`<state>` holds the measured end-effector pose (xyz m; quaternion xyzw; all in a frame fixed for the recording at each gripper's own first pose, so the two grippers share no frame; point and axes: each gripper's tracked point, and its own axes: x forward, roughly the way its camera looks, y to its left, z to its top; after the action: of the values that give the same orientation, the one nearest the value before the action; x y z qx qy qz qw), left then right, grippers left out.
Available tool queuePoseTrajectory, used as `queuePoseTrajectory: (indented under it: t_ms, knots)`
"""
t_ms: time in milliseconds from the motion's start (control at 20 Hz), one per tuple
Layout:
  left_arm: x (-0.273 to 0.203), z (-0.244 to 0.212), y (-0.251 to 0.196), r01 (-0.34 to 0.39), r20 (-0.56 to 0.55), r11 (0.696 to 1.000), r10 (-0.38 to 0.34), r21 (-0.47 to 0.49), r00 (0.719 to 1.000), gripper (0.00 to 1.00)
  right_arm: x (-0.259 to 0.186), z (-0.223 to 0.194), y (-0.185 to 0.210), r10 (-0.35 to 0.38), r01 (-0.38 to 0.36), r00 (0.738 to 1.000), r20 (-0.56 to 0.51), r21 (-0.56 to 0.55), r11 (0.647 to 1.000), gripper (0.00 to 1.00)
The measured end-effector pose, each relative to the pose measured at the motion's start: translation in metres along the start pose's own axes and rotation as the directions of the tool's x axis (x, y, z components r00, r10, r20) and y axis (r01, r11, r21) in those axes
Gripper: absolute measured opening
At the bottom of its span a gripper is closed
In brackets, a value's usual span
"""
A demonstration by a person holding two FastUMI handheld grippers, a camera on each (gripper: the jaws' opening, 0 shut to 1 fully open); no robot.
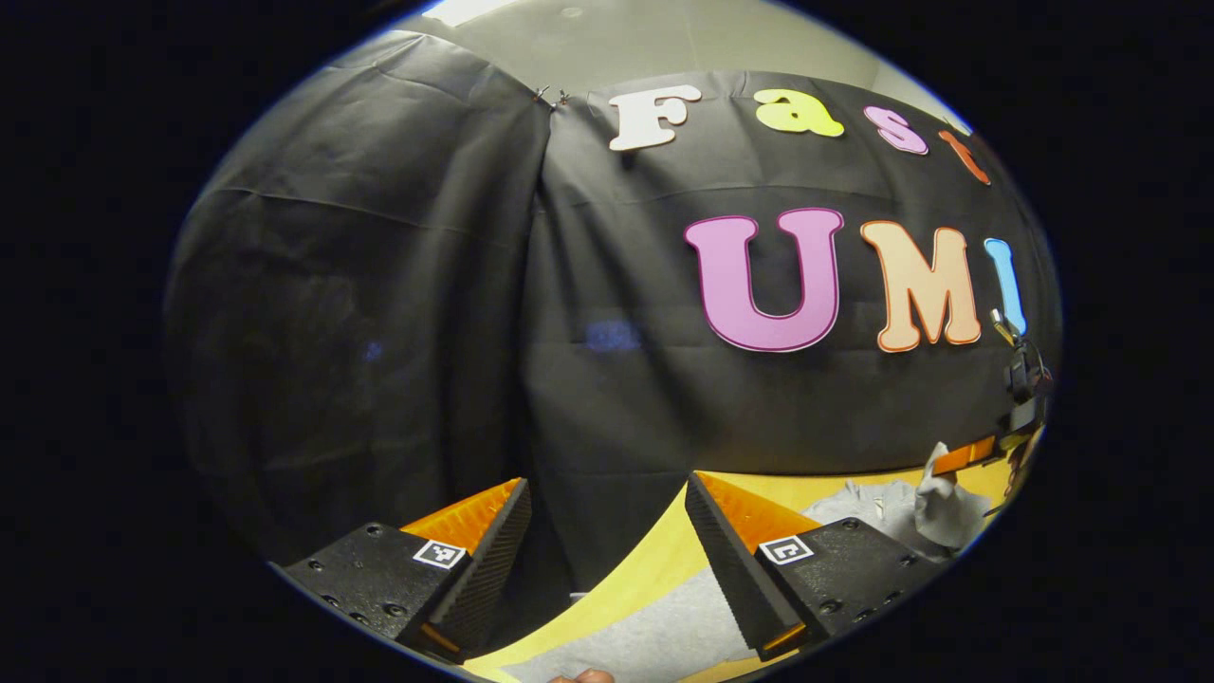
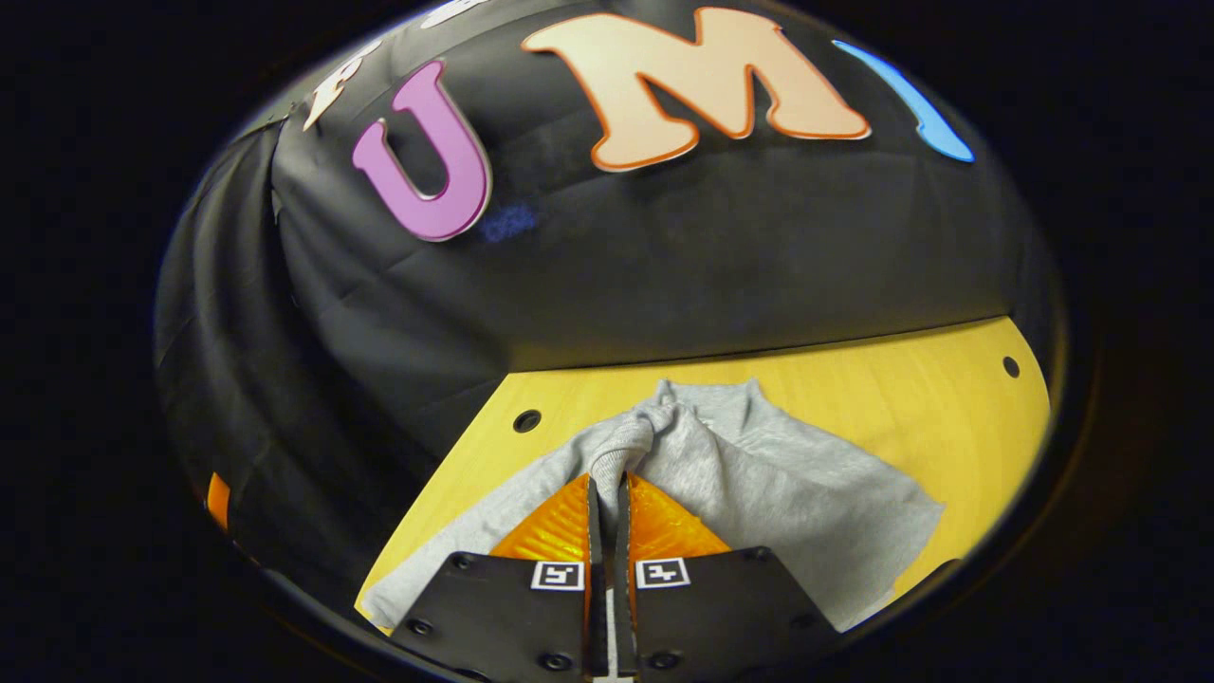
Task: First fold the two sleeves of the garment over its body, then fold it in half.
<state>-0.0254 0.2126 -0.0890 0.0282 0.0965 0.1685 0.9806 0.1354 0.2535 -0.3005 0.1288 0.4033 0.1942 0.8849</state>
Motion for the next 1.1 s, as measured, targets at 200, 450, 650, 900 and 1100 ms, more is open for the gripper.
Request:
queuePoseTrajectory:
  t_ms: [200,450,650,900,1100]
  knots:
    - [-0.002,-0.006,0.027,-0.036,-0.003,0.999,0.036,0.012,0.999,1.0,0.038,-0.032,0.039,0.034,-0.038,0.997,-0.072,-0.048,0.998,0.06]
    - [-0.007,-0.029,0.049,-0.063,-0.038,0.998,0.063,0.011,0.997,0.96,0.075,-0.082,0.047,-0.021,0.004,0.982,-0.188,-0.087,0.996,0.08]
    - [-0.014,-0.056,0.053,-0.06,-0.078,0.998,0.062,0.032,0.995,0.96,0.076,-0.086,0.063,0.023,-0.037,0.982,-0.187,-0.074,0.997,0.31]
    - [-0.023,-0.116,0.048,-0.051,-0.19,0.998,0.055,0.023,0.98,1.0,0.05,-0.053,0.066,0.036,-0.042,0.998,-0.044,-0.134,0.99,0.96]
    - [-0.035,-0.169,0.043,-0.036,-0.291,0.999,0.044,0.035,0.956,1.0,0.02,-0.038,0.055,0.033,-0.025,0.999,0.041,-0.184,0.983,0.99]
